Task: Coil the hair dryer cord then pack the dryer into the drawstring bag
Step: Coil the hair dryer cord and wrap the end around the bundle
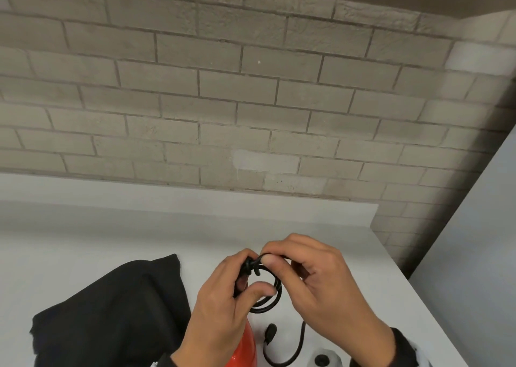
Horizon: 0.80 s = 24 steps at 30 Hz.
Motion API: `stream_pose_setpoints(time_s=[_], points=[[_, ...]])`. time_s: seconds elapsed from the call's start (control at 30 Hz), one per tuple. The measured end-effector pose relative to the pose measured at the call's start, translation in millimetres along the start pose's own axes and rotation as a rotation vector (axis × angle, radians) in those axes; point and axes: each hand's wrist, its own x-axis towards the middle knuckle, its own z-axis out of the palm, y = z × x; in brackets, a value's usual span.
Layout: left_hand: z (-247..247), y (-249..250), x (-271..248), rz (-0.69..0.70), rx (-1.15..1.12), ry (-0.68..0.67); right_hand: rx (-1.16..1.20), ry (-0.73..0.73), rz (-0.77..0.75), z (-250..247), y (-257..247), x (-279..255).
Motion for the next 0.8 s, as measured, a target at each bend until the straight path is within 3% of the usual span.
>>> stream_pose_setpoints(time_s=[0.47, 0.6, 0.8], points=[[4, 1, -3, 0.112, 0.054, 0.044, 0.397, 0.178, 0.334, 19, 14, 0], [3, 2, -4, 0.115, 0.060, 0.032, 0.395, 0.101, 0.353, 25, 17, -4], [2, 2, -5, 0.069, 0.031, 0.088, 0.394, -0.017, 0.263, 19, 16, -15]])
